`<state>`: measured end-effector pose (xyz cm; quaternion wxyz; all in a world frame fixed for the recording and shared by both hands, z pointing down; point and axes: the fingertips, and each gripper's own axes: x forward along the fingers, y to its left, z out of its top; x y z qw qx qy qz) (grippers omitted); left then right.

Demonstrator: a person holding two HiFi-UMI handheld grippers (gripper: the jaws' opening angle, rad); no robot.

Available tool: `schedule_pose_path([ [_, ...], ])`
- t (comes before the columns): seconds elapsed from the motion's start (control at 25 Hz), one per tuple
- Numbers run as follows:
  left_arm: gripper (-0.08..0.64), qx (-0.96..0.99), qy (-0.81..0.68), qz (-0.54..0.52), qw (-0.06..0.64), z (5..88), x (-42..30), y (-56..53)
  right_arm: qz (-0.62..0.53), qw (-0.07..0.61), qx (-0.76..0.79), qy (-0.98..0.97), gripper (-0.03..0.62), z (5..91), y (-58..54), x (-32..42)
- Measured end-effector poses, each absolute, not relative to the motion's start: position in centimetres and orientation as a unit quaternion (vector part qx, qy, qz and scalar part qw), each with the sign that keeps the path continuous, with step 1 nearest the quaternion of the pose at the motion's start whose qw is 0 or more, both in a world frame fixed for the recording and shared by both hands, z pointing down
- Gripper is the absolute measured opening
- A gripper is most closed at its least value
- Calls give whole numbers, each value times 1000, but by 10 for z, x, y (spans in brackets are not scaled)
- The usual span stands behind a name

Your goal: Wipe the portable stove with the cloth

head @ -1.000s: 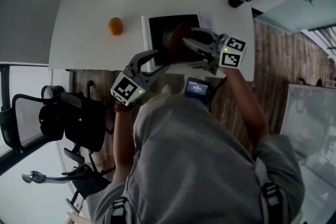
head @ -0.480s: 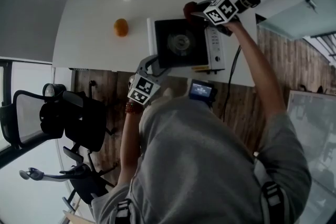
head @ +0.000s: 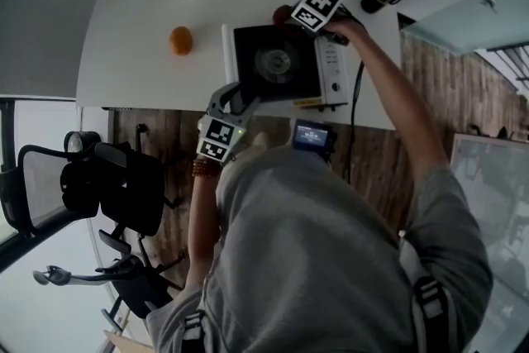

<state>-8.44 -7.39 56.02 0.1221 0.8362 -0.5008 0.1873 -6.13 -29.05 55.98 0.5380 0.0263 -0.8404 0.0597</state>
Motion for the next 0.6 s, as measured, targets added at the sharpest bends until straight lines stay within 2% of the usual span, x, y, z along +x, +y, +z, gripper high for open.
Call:
schedule_pose_path([
  [0.6, 215, 841, -490, 195, 122, 561, -83, -78, 19, 554, -23, -832, 100, 561, -258, -118],
])
